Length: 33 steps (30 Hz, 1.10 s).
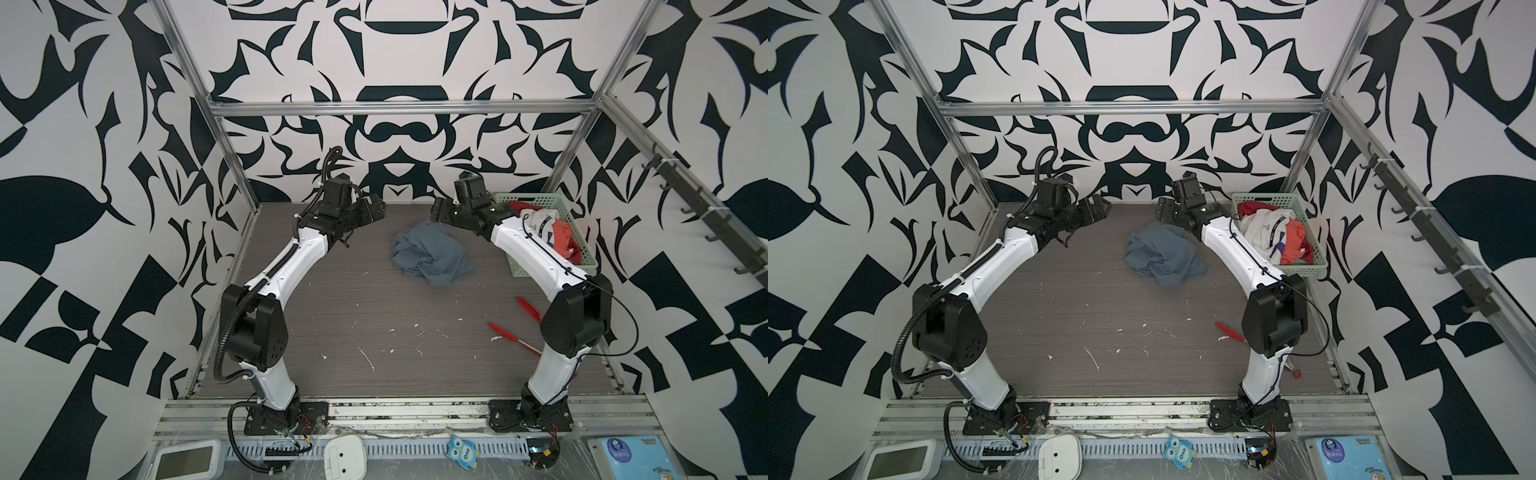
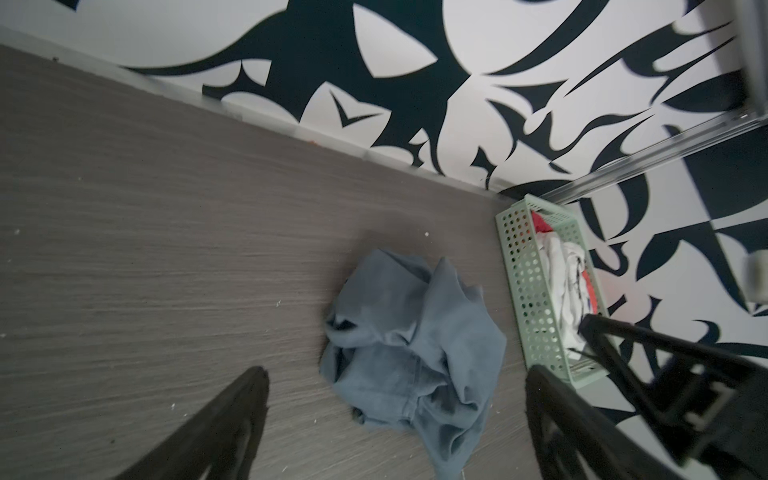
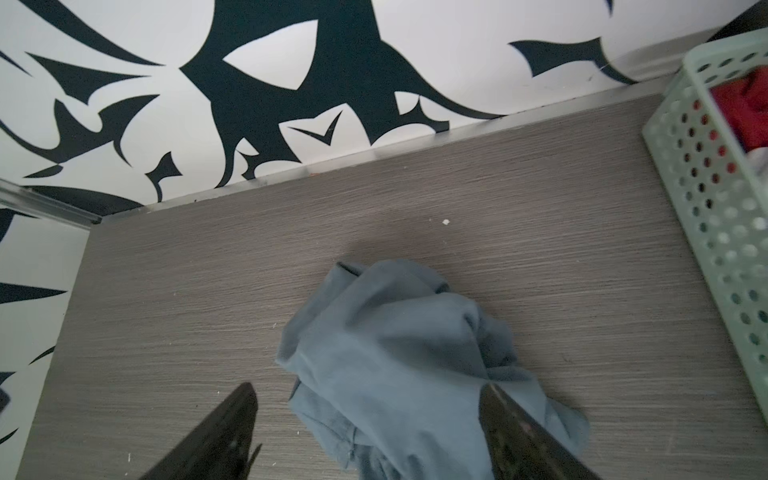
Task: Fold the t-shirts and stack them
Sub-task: 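Lift the grey-blue t-shirt out of the basket and drop it on the table, then grasp the t-shirt with the left gripper while the right gripper grasps another edge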
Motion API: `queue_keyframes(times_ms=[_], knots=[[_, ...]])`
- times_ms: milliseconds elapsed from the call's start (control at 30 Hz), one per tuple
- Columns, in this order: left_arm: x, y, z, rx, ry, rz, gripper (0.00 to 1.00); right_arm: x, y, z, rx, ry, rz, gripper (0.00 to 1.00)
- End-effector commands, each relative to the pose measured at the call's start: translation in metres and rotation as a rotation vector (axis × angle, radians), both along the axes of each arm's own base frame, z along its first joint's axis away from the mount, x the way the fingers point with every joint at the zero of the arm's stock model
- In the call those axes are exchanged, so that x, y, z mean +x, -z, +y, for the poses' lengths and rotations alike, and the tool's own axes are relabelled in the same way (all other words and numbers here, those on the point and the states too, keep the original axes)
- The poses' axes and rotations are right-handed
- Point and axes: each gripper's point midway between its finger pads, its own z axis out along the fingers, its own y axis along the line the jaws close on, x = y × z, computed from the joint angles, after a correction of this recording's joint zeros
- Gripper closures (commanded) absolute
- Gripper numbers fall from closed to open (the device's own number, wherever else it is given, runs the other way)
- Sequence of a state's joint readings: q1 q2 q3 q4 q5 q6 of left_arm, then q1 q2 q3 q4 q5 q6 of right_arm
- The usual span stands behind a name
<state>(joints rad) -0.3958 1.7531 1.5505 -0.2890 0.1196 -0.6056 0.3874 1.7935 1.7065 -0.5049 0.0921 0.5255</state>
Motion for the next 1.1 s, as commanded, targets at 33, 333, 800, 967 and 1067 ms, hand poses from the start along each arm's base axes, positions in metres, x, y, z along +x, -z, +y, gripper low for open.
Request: queue_keyframes(times_ms=[33,333,800,967,1067], knots=[[-0.012,0.033,-0.028,0.089,0.104,0.084,0.01,-0.022,-0.028,-0.015,0.057,0.077,-0.005,0.15],[-0.027,0.08,-0.061,0.122,0.232,0.204,0.01,-0.111,0.052,-0.012,0.331,0.139,0.279,0.24],[0.006,0.125,-0.094,0.104,0.34,0.216,0.04,-0.142,0.152,0.012,0.647,0.209,0.326,0.26],[0.01,0.128,-0.104,0.064,0.361,0.216,0.09,-0.123,0.158,0.025,0.679,0.175,0.265,0.26],[0.014,0.132,-0.105,0.056,0.355,0.208,0.14,-0.11,0.155,0.031,0.709,0.168,0.224,0.27]])
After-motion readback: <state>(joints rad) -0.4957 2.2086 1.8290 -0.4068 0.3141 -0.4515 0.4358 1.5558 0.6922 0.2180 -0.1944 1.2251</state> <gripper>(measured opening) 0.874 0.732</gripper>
